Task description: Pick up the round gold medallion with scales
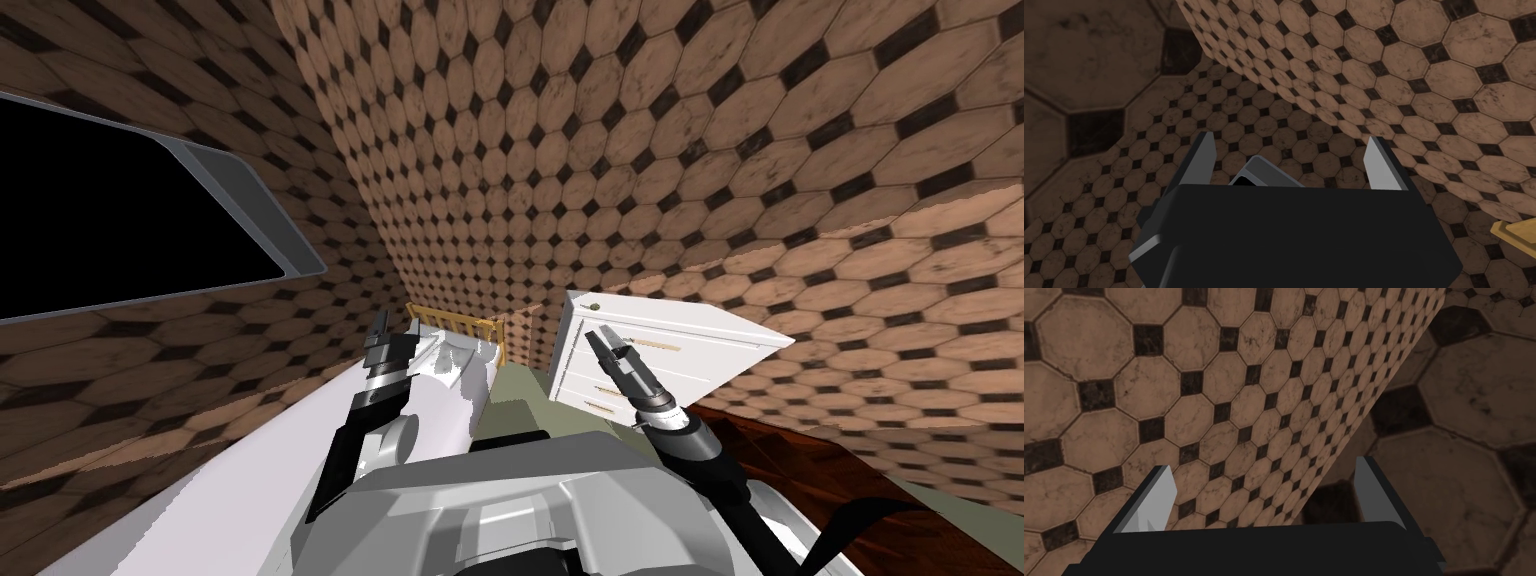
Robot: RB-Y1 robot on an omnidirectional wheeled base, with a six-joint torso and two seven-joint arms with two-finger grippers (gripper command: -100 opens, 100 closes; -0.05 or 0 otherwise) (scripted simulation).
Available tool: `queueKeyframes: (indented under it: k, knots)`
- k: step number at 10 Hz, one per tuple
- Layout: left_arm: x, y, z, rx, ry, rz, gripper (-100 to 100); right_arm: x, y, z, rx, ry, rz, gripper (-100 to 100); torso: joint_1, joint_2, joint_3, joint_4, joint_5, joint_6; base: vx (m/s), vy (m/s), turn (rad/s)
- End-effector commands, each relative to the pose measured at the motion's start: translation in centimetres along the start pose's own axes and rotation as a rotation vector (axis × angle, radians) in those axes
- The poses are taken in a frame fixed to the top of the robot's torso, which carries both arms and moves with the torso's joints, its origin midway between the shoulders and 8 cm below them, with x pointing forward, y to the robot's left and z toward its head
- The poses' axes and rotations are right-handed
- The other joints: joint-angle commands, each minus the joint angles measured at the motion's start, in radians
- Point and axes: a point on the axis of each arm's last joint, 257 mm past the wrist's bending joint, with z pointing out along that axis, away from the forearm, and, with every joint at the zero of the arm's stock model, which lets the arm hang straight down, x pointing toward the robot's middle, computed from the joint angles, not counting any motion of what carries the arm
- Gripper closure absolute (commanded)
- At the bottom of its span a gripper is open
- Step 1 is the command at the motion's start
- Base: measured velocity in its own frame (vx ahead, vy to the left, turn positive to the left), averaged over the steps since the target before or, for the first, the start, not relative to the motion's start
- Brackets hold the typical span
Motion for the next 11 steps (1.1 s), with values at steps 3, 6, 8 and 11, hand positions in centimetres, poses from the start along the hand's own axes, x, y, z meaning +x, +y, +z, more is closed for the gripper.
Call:
queueKeyframes:
  k: [3, 6, 8, 11]
  knots:
    - [0.0, 0.0, 0.0, 0.000, 0.000, 0.000, 0, 0.6, -0.2, -1.3, 0.003, 0.061, -0.102, -100, -0.001, -0.001, 0.000, 0.000, 0.000, 0.000, 0.007, -0.011, 0.046]
    - [0.0, 0.0, 0.0, 0.000, 0.000, 0.000, 0, 0.6, -0.2, -1.3, 0.003, 0.061, -0.102, -100, -0.001, -0.001, -0.001, 0.000, 0.000, 0.000, 0.006, -0.007, 0.024]
    - [0.0, 0.0, 0.0, 0.000, 0.000, 0.000, 0, 0.6, -0.2, -1.3, 0.003, 0.061, -0.102, -100, 0.000, -0.001, 0.000, 0.000, 0.000, 0.000, 0.005, -0.005, 0.015]
    - [0.0, 0.0, 0.0, 0.000, 0.000, 0.000, 0, 0.6, -0.2, -1.3, 0.003, 0.061, -0.102, -100, 0.000, -0.001, 0.000, 0.000, 0.000, 0.000, -0.001, 0.001, -0.004]
